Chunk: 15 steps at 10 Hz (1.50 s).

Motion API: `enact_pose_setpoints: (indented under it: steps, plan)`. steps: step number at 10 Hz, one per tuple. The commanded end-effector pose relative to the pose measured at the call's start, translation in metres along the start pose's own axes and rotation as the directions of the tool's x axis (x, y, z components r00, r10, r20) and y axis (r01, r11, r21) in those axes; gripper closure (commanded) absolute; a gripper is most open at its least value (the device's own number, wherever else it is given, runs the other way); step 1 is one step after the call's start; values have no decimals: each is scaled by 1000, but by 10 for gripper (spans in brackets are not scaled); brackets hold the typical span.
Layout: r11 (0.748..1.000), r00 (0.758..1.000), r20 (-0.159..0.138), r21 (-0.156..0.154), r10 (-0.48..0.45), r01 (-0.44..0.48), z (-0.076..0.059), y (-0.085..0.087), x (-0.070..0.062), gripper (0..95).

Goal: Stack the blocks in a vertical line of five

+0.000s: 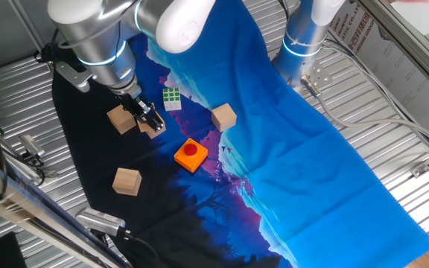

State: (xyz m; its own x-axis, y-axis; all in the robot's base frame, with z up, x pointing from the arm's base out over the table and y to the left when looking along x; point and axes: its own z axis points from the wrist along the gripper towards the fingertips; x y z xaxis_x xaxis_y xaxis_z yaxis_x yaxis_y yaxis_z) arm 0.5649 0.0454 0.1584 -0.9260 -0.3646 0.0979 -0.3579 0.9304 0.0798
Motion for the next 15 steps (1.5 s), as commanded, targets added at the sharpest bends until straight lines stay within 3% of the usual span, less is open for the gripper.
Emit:
enact_pose_setpoints:
  steps: [1,3,5,15]
  plan:
    - [1000,1000,0,-7,5,-5,0,0,-1,0]
    - [999,999,-11,-12,42,-42,0,0,-1,0]
    - [990,990,-29,-14,141,-141,0,0,-1,0]
    - [952,952,-15,-16,306,-306,0,0,-1,0]
